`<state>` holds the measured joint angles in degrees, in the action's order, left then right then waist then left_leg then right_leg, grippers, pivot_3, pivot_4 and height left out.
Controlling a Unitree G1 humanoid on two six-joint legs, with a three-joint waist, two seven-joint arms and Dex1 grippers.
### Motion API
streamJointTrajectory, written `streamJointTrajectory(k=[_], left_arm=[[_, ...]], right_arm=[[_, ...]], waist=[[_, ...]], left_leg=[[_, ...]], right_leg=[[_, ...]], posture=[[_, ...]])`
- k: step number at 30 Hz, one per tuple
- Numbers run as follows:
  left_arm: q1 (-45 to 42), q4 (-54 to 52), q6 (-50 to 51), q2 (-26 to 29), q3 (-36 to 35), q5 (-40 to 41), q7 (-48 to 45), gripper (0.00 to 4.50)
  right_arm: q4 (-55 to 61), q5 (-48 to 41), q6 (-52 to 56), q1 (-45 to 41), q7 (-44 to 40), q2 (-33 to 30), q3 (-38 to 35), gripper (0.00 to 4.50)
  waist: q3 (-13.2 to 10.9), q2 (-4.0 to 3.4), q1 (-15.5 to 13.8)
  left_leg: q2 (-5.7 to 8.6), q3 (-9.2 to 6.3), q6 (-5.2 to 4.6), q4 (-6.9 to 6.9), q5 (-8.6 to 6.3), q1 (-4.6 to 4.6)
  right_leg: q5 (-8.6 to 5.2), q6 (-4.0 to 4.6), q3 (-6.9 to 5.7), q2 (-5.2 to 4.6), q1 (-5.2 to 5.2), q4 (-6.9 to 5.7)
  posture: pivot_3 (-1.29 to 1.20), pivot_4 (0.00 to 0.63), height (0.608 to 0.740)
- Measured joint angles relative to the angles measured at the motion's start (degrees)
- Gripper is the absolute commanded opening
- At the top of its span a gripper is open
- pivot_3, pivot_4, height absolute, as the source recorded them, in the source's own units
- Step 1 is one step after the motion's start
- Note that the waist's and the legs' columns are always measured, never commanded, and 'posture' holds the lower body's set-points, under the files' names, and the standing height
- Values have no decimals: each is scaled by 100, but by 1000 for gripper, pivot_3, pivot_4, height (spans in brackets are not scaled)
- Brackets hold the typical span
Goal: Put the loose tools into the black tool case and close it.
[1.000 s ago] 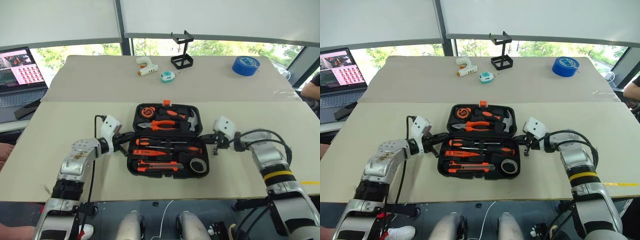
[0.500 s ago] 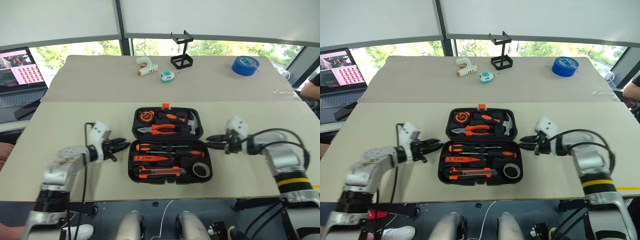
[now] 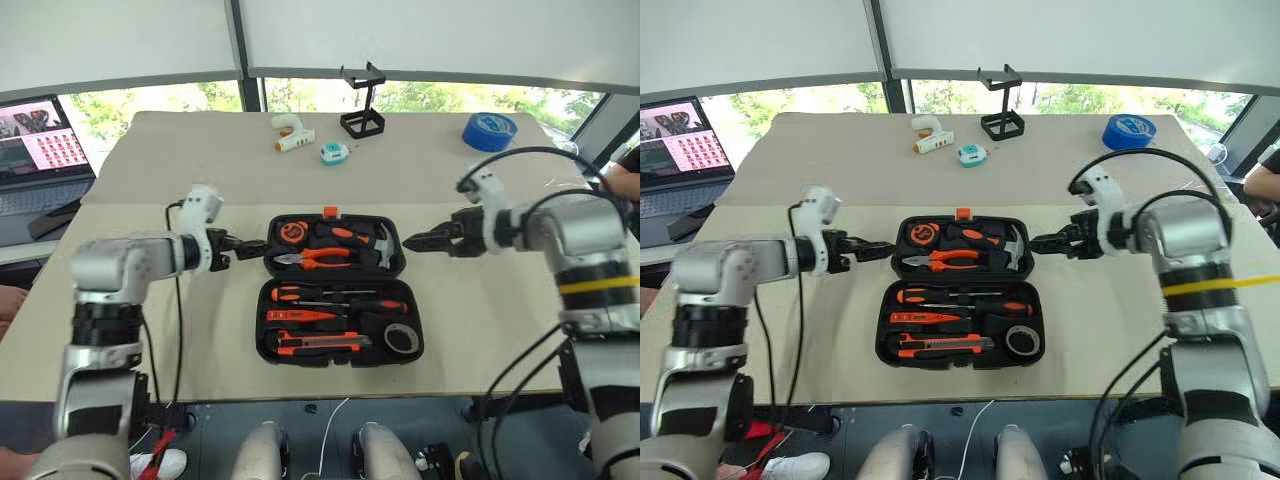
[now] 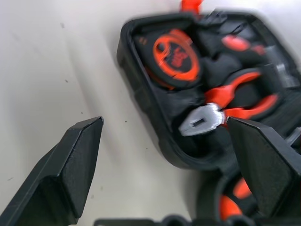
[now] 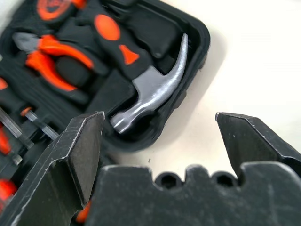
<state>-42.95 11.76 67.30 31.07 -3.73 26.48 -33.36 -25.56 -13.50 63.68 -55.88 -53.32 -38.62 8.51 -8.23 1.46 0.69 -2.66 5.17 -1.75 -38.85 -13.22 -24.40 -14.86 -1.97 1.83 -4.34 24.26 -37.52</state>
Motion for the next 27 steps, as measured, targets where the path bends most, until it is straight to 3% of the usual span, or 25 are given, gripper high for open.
streamJointTrajectory(k=[9,25,26,27], left_arm=[[-299,723,-604,-417,357,-492,169,4500],[-317,574,-467,-274,509,-683,154,4500],[-317,572,-464,-229,530,-685,121,4244],[-317,573,-466,-219,541,-686,112,3985]], right_arm=[[-1668,635,-803,-612,284,502,432,4445],[-1954,1109,-429,-917,65,704,942,4445],[-1965,1117,-322,-950,70,730,949,4483],[-1984,1121,-260,-970,78,759,960,4219]], waist=[[-1,0,6],[0,0,-1],[0,0,-3],[1,0,-2]], left_leg=[[0,10,5,-2,3,-13],[0,-2,9,-2,5,11],[0,-2,9,-2,5,11],[0,-3,8,-2,5,11]], right_leg=[[0,-1,-2,-2,7,-8],[1,0,-1,-3,-7,-19],[1,0,-2,-2,-7,-18],[1,0,-2,-2,-7,-18]], posture=[[0,150,740],[0,150,740],[0,150,740],[0,150,740]])
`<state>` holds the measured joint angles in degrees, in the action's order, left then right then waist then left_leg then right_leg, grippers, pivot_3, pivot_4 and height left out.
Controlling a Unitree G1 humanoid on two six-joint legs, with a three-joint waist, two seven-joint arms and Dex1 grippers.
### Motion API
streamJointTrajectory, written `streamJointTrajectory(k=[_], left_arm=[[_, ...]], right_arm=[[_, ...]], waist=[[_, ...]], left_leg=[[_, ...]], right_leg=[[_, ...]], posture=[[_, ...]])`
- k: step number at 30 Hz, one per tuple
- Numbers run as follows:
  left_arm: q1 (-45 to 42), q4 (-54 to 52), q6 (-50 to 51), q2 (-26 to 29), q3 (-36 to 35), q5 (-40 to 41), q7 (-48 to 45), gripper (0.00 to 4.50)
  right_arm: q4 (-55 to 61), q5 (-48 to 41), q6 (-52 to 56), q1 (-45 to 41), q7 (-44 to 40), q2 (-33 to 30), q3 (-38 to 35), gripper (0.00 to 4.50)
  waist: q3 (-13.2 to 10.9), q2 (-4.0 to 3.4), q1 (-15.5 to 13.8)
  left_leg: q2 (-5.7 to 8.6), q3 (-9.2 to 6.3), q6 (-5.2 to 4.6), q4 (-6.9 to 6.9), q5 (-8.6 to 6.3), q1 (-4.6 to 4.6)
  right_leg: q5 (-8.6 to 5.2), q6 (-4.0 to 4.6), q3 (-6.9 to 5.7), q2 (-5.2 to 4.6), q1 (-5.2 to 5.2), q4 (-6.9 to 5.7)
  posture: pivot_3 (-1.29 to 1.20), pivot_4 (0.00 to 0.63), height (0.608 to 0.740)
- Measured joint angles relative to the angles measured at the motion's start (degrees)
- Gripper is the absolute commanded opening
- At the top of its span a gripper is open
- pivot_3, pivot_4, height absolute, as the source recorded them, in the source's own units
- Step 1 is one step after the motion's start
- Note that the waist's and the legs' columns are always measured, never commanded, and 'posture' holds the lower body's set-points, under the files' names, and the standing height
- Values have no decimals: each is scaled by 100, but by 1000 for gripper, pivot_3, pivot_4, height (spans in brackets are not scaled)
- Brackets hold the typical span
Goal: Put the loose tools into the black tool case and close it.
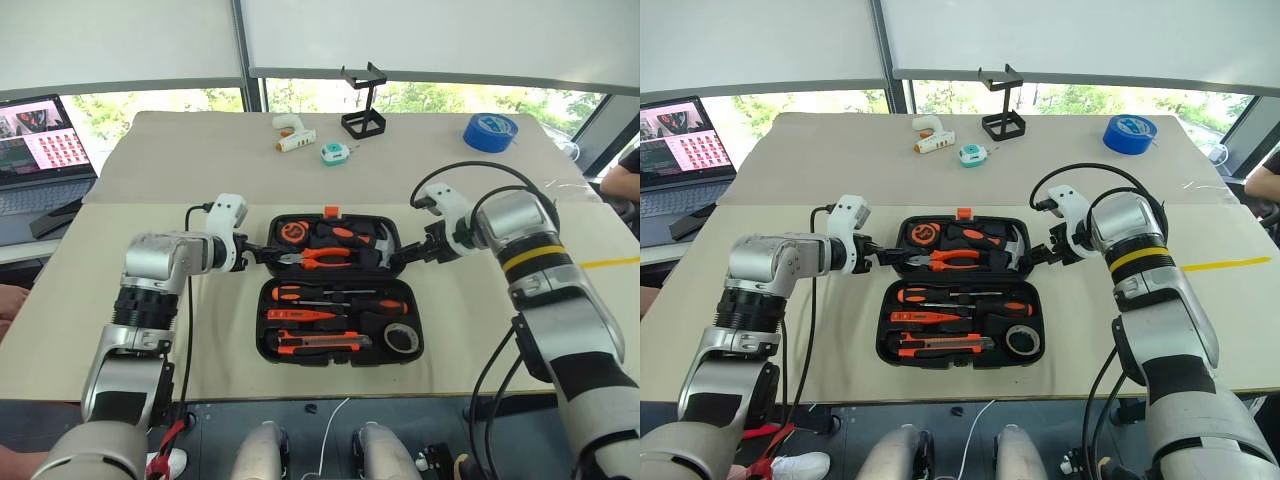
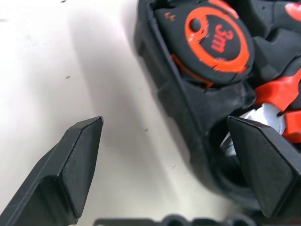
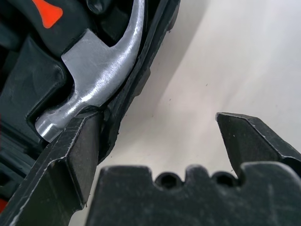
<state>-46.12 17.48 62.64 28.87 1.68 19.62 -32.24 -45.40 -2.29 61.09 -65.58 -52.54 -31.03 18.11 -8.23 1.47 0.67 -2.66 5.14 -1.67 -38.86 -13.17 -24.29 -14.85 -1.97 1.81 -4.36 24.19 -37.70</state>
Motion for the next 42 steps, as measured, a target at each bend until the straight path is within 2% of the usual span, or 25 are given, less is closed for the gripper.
streamJointTrajectory(k=[2,6,8,9,10,12,13,16,19,23,26,30,32,35,38,40,42], left_arm=[[0,36,-18,-37,13,2,-24,3487],[23,131,-18,-247,-80,11,20,1983],[78,138,2,-380,-220,62,47,1128],[107,150,5,-425,-291,98,60,933],[123,182,25,-477,-431,147,96,459],[163,228,36,-544,-678,249,163,0],[224,232,21,-591,-846,318,198,0],[425,123,-80,-621,-1096,483,187,0],[930,-333,-599,-632,-1280,661,-17,0],[1674,-961,-1625,-648,-1423,804,-425,0],[2105,-1380,-2365,-680,-1448,841,-645,0],[2706,-1930,-3167,-647,-1445,875,-990,0],[3176,-2204,-3862,-654,-1436,833,-1223,0],[3943,-2420,-5256,-449,-1361,436,-1883,0],[4299,-2356,-6351,-401,-1284,66,-2111,0],[4450,-2248,-6868,-406,-1253,-38,-2181,779],[4697,-2075,-7373,-291,-1261,-131,-2344,1364]], right_arm=[[-125,8,106,-40,60,119,-77,3723],[-264,-1,166,-61,139,294,-183,2363],[-317,-29,182,-60,179,365,-307,1618],[-346,-59,184,-59,199,385,-355,1406],[-366,-93,184,-52,240,407,-466,994],[-352,-139,94,6,316,434,-675,319],[-222,-186,-11,117,310,406,-807,37],[266,-319,-337,494,221,308,-951,7],[1418,-421,-1213,1320,146,153,-1092,7],[2685,-550,-2367,2293,211,-7,-1401,7],[3336,-571,-3180,2873,366,-47,-1615,7],[3918,-312,-5259,3814,518,-351,-1665,7],[4091,-62,-6639,4410,744,-506,-1670,7],[3904,589,-8721,5095,1199,-785,-1629,7],[3442,1306,-10128,5291,1841,-949,-1615,7],[3122,1537,-10700,5312,2130,-989,-1574,824],[2667,1726,-11122,5417,2201,-1233,-1530,1352]], waist=[[11,7,6],[33,26,10],[33,26,13],[33,26,12],[33,27,11],[33,27,13],[35,30,19],[35,30,33],[30,26,44],[23,26,42],[11,26,19],[3,25,-4],[3,24,-6],[3,24,5],[2,25,8],[3,25,10],[2,27,11]], left_leg=[[-1,0,0,1,0,7],[-3,3,1,0,1,46],[-3,1,0,6,0,99],[-4,-3,0,7,-1,109],[-4,-7,0,7,-1,109],[-4,-10,0,4,0,111],[-4,-11,1,5,0,113],[-6,-12,1,7,0,108],[-6,-12,4,23,-1,85],[-6,-3,21,20,8,-9],[-7,-2,20,22,7,-15],[-5,5,1,22,-4,-17],[-8,5,-9,26,-11,-15],[-9,24,-11,27,-13,-13],[-10,34,-16,26,-16,11],[-13,35,-17,24,-16,22],[-15,38,-24,25,-21,53]], right_leg=[[0,0,0,1,-6,0],[0,1,-2,3,-48,0],[0,1,-3,2,-101,11],[0,1,-5,1,-110,12],[0,1,-5,1,-111,12],[0,2,-5,0,-112,7],[1,3,-4,1,-113,7],[1,3,-2,0,-106,6],[1,2,0,0,-83,16],[3,2,14,-2,22,-4],[3,3,11,-2,25,10],[2,1,11,-5,16,34],[3,-1,8,-6,5,57],[2,-2,16,-7,5,68],[3,-2,22,-7,-15,66],[4,-1,23,-4,-25,64],[2,0,23,-4,-59,69]], posture=[[0,150,740],[0,150,740],[0,150,740],[0,150,740],[0,150,740],[0,150,740],[0,150,740],[0,150,740],[0,150,740],[0,150,740],[0,150,740],[0,150,740],[0,150,740],[0,150,740],[0,150,740],[0,150,740],[0,150,740]])
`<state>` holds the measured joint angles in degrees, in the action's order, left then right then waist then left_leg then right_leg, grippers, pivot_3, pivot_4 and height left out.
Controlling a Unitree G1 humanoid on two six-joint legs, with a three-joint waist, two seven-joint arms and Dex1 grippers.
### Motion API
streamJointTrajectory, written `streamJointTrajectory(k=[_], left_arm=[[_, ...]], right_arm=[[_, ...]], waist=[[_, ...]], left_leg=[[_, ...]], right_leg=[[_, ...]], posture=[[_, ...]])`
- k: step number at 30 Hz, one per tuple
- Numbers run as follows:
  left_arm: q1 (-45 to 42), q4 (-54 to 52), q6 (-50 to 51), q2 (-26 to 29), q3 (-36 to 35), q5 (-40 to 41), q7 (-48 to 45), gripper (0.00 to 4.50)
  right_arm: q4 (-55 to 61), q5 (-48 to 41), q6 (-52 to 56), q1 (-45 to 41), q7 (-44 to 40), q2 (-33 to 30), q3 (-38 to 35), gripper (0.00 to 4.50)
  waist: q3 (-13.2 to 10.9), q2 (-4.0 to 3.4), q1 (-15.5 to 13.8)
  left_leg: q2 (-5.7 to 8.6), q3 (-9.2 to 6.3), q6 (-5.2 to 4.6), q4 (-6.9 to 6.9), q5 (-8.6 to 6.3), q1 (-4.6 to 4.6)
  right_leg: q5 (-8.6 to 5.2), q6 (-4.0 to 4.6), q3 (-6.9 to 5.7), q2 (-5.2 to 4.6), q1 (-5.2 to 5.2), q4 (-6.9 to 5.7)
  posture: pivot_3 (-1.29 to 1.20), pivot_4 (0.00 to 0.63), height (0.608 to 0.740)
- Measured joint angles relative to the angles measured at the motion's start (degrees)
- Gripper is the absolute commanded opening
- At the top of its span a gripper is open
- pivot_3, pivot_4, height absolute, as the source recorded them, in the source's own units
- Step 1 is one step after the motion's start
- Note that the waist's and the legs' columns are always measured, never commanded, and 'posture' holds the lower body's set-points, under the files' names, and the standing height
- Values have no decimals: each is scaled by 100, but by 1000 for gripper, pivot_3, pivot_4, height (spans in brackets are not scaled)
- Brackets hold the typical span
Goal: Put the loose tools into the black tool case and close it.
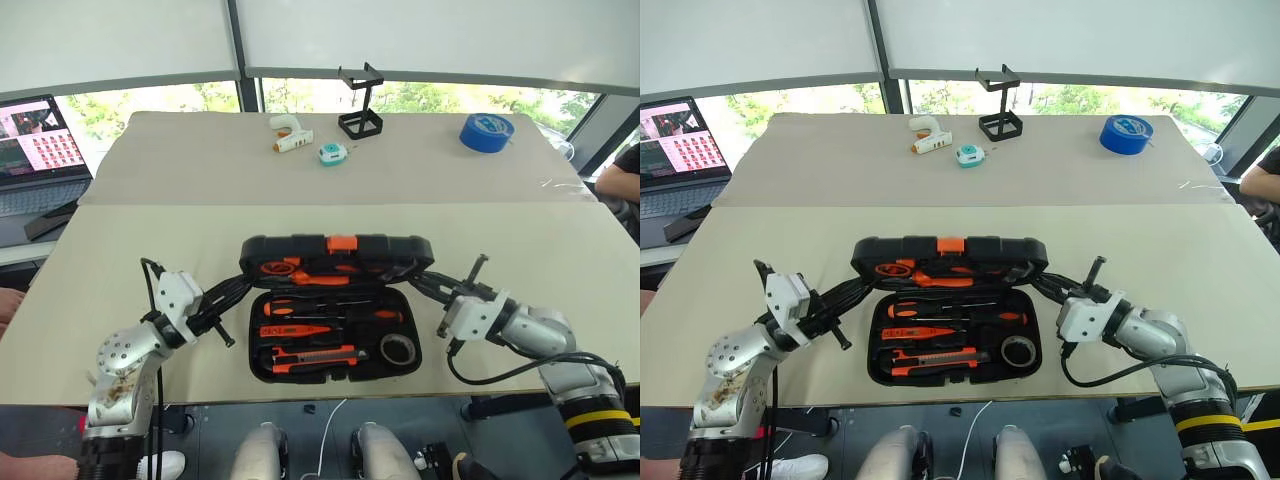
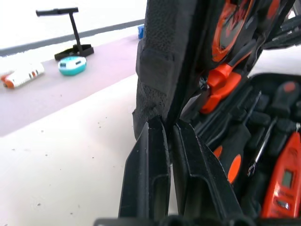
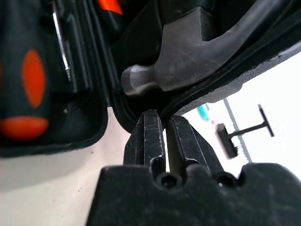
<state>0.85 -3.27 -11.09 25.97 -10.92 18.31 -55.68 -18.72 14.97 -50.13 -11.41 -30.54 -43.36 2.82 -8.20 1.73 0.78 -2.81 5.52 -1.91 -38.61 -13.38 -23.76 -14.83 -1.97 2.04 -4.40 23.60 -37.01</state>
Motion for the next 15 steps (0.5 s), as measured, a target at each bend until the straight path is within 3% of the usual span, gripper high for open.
streamJointTrajectory(k=[4,5,6,9,13,14,15], left_arm=[[237,378,-511,244,-60,-62,-188,2818],[261,484,-597,328,-59,-43,-256,2825],[263,518,-653,403,-62,-27,-312,2825],[309,597,-584,701,-192,85,-413,2825],[232,608,303,1058,-313,474,-412,2825],[112,623,433,1083,-325,499,-371,2297],[-137,676,601,1096,-321,503,-297,2087]], right_arm=[[-394,89,-586,126,70,-166,94,2776],[-406,141,-848,112,89,-275,105,3050],[-412,172,-980,113,87,-386,105,3050],[-430,-8,-1131,225,11,-752,103,2462],[5,-1635,-250,1174,-861,-1343,107,1078],[152,-1882,-77,1322,-1022,-1441,104,767],[417,-2209,196,1526,-1260,-1582,101,395]], waist=[[-2,-1,6],[-2,0,7],[-2,0,6],[-2,0,-11],[-3,1,-43],[-3,1,-40],[-3,1,-47]], left_leg=[[-5,4,-4,7,-2,35],[-5,4,-4,7,-2,49],[-7,4,-5,7,-3,51],[-10,3,-6,7,-3,53],[-14,-2,-8,16,-5,57],[-14,-3,-8,16,-5,59],[-14,-7,-8,15,-4,61]], right_leg=[[-2,2,5,-2,-28,4],[-3,1,5,-2,-42,6],[-3,1,5,-3,-44,6],[-3,0,3,-5,-47,6],[-5,-3,3,-11,-56,11],[-5,-3,4,-12,-58,8],[-5,-3,3,-12,-62,8]], posture=[[0,150,740],[0,150,740],[0,150,740],[0,150,740],[0,150,740],[0,150,740],[0,150,740]])
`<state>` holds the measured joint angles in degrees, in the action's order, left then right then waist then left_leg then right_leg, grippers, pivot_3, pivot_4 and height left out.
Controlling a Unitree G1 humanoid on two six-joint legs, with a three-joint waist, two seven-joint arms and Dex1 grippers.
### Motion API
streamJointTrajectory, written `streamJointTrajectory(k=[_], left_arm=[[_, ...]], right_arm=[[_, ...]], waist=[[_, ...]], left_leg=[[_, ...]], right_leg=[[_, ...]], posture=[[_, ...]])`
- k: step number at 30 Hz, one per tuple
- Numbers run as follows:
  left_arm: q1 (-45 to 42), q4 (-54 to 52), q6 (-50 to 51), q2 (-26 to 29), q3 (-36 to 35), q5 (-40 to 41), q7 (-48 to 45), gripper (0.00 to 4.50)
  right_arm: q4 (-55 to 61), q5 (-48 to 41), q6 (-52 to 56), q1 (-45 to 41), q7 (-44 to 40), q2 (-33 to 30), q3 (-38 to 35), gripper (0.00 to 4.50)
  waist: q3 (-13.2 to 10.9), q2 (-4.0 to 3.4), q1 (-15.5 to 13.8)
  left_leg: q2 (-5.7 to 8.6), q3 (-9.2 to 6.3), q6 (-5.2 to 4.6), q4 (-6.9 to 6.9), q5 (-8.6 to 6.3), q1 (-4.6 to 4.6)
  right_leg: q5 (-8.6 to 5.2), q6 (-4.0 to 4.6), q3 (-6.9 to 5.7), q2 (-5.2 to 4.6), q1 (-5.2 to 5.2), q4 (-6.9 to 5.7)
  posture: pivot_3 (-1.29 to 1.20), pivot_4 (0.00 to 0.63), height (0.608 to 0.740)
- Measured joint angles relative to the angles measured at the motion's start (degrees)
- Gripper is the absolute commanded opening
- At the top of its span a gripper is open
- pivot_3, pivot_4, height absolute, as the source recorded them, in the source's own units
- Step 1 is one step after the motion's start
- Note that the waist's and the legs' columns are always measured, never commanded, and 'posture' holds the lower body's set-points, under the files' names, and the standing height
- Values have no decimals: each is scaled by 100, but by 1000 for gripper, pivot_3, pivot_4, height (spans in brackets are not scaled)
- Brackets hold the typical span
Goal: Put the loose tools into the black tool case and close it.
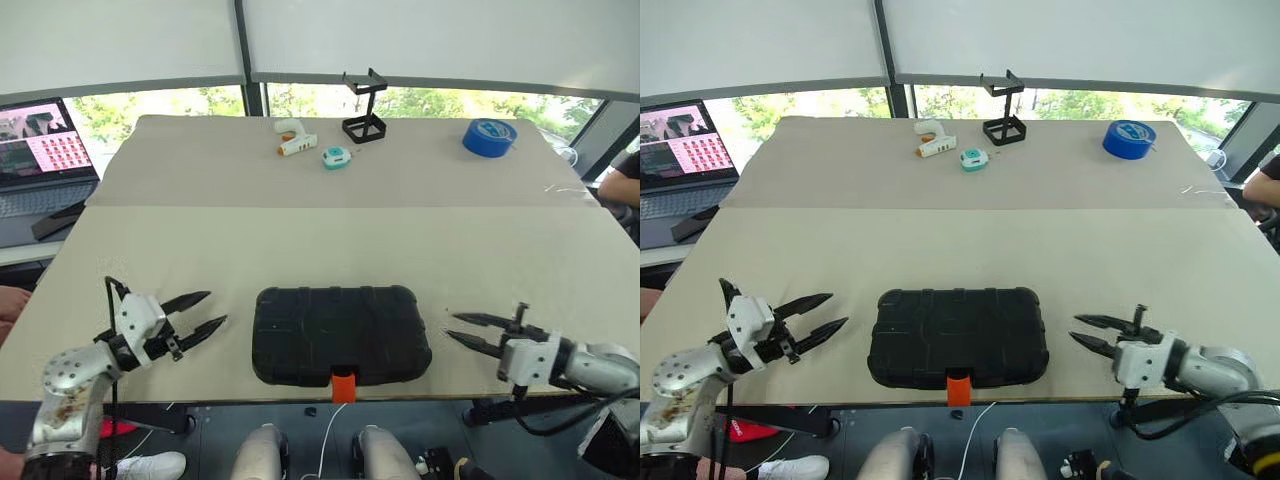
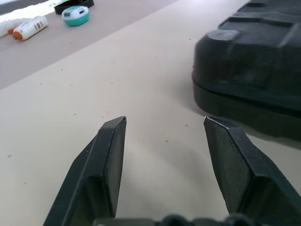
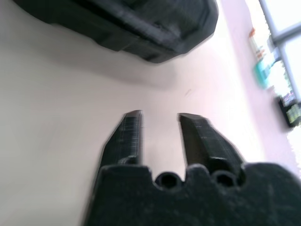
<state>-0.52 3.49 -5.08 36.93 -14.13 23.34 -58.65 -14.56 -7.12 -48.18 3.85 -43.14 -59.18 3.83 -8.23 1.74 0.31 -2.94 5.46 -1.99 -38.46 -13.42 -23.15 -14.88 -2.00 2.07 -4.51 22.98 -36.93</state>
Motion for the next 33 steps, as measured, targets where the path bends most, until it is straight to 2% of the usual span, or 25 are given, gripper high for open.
streamJointTrajectory(k=[1,4,6,9,13,17,20,25,33], left_arm=[[-279,75,126,30,16,-2,67,1713],[-950,270,439,119,156,-94,172,507],[-1283,476,569,112,352,-211,179,55],[-1741,820,756,44,782,-427,95,55],[-2218,1155,930,-71,1353,-642,-167,55],[-2299,1342,1145,-80,1475,-751,-170,55],[-2133,1226,1411,-87,1516,-742,-168,55],[-1609,915,1778,-84,1370,-648,-47,55],[-1077,309,2050,-372,865,-259,362,55]], right_arm=[[269,-285,199,156,-226,-137,7,65],[1099,-970,944,684,-914,-494,28,0],[1520,-1175,1434,950,-1216,-566,119,0],[2201,-1226,2140,1044,-1497,-520,427,0],[2932,-1074,3045,570,-1401,111,731,0],[3072,-735,3576,144,-1402,487,949,0],[2834,-259,3583,-331,-1353,868,1087,0],[1799,398,3347,-1269,-1204,1488,1130,0],[295,743,3181,-2624,-789,2321,1054,0]], waist=[[0,0,-7],[1,2,-5],[1,2,4],[0,4,19],[-1,9,34],[-5,18,41],[-6,20,55],[-11,27,72],[-13,26,39]], left_leg=[[0,-2,0,-2,1,2],[-1,-4,-1,3,-1,31],[1,-3,-2,10,-2,34],[5,-2,-2,10,-2,29],[11,-1,-1,7,-1,16],[11,-2,3,1,2,-13],[10,-1,3,-7,2,-13],[6,1,3,-15,2,-14],[8,-1,3,-14,1,-21]], right_leg=[[0,0,-1,3,-1,-1],[-1,-2,-3,7,-34,9],[-1,-2,-3,7,-38,17],[-1,-2,-3,10,-32,16],[-1,-2,0,16,-15,14],[0,-2,0,22,19,0],[0,-2,0,22,21,-7],[1,-1,0,23,23,-13],[1,0,-6,14,27,-16]], posture=[[0,150,740],[0,150,740],[0,150,740],[0,150,740],[0,150,740],[0,150,740],[0,150,740],[0,150,740],[0,150,740]])
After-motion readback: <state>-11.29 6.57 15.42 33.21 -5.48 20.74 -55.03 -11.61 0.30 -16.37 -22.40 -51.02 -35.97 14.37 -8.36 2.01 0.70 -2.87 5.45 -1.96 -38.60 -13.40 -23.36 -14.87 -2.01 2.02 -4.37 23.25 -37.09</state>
